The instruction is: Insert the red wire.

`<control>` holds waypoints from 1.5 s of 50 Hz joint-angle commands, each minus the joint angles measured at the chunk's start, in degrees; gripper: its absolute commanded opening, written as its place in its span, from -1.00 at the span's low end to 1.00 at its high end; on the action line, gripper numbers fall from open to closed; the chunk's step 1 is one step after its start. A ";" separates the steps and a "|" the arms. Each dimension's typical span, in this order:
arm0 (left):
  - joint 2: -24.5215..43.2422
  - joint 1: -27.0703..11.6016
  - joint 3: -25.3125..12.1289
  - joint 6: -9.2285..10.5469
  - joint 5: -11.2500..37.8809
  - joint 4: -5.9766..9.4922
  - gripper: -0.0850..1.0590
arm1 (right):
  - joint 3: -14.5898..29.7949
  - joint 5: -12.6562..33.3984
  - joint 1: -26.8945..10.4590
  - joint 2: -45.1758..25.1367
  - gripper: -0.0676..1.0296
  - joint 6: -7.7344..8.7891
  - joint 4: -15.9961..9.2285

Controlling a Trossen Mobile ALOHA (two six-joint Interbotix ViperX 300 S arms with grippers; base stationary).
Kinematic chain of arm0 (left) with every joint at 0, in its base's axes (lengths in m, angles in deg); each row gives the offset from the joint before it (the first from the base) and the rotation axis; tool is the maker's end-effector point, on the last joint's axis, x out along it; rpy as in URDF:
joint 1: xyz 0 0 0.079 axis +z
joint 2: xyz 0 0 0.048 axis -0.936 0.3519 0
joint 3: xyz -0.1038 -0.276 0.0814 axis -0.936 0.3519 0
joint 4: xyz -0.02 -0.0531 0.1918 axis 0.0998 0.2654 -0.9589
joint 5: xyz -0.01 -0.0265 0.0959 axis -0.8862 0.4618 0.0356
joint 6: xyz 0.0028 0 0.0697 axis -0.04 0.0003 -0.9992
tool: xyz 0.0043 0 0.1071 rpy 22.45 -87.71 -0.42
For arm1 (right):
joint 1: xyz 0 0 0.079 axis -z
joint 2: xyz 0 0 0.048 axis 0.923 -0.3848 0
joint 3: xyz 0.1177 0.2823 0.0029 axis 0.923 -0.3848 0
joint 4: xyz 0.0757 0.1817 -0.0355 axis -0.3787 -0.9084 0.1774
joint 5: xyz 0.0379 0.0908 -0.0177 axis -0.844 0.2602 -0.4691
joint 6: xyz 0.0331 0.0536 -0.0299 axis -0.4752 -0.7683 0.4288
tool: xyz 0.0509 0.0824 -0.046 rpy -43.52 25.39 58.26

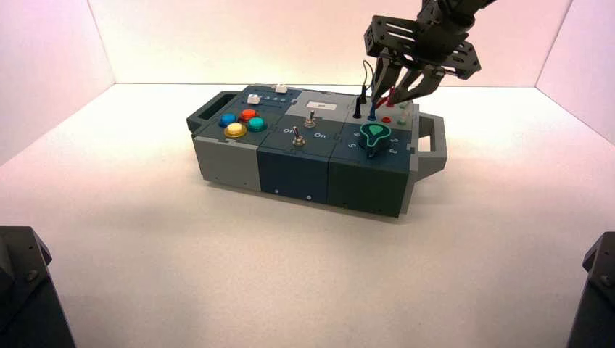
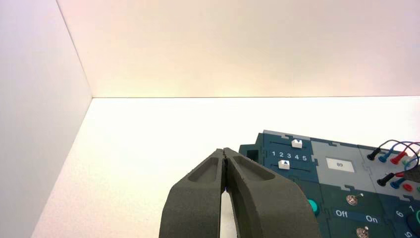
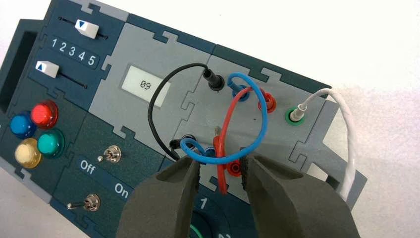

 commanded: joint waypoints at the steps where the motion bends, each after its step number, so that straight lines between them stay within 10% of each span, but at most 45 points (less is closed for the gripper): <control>1: 0.35 0.18 -2.02 -0.09 -0.70 -0.09 -0.91 | 1.23 -0.44 0.88 0.62 -0.12 0.18 0.26; 75: 0.35 0.09 -2.11 -0.09 -1.14 -0.09 -0.91 | 0.44 -0.09 2.11 1.32 -0.16 0.18 0.88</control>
